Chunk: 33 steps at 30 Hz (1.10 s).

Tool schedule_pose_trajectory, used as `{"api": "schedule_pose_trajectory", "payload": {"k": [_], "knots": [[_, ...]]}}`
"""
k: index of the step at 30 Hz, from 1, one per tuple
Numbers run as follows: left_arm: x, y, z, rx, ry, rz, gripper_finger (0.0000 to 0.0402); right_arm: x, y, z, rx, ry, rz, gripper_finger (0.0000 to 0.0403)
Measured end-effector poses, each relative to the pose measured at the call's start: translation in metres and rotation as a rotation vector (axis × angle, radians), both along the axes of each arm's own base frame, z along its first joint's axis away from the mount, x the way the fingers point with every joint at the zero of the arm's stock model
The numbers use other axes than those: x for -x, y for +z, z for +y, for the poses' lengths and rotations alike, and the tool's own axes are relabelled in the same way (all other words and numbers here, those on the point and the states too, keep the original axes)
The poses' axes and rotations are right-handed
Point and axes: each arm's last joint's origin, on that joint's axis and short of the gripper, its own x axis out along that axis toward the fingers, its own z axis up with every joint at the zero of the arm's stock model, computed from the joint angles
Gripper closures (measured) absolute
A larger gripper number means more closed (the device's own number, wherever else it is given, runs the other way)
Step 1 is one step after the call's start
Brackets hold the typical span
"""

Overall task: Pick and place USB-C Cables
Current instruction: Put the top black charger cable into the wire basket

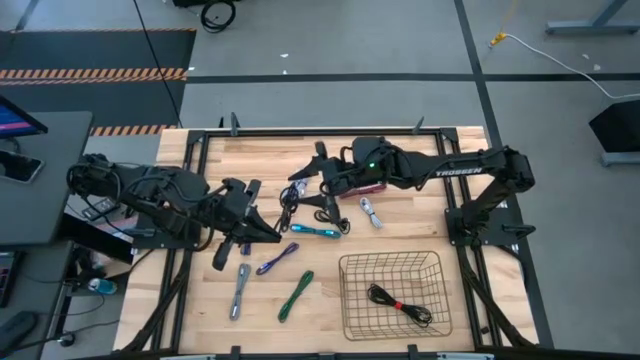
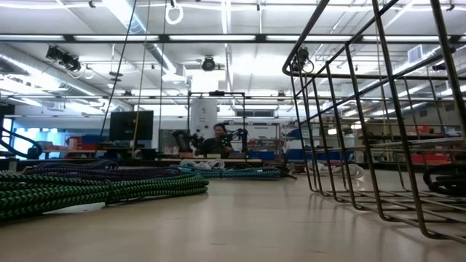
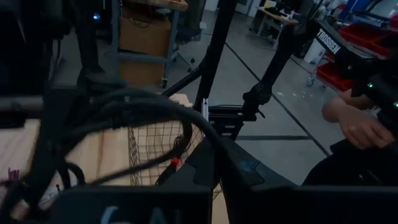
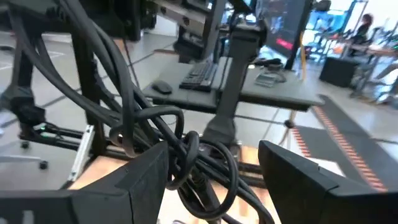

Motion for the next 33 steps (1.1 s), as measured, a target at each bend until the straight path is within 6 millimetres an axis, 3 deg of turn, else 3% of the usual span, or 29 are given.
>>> {"api": "schedule_pose_trajectory", "payload": {"k": [3,5,10,11,25,33], "knots": [[0.0,0.001,0.0,0.003,0.0,-0.007,0.0387,-0.007,-0.008,0.003,-0.006,0.029,0.012,0.0168],[0.0,0.001,0.0,0.002,0.0,-0.006,0.0387,-0.007,-0.009,0.005,-0.008,0.05,0.02,0.0201],[0.0,0.001,0.0,0.006,0.004,-0.005,0.0387,-0.004,-0.006,0.007,-0.011,0.091,0.021,0.0366],[0.0,0.001,0.0,0.006,0.005,-0.007,0.0387,-0.002,-0.004,0.007,-0.007,0.094,0.014,0.0381],[-0.001,0.008,0.0,-0.006,0.002,-0.092,0.0296,0.008,0.005,0.002,-0.011,0.078,0.015,0.0389],[-0.001,0.009,0.0,-0.017,0.006,-0.099,0.0216,0.009,0.003,-0.009,-0.014,0.051,0.042,0.0389]]}}
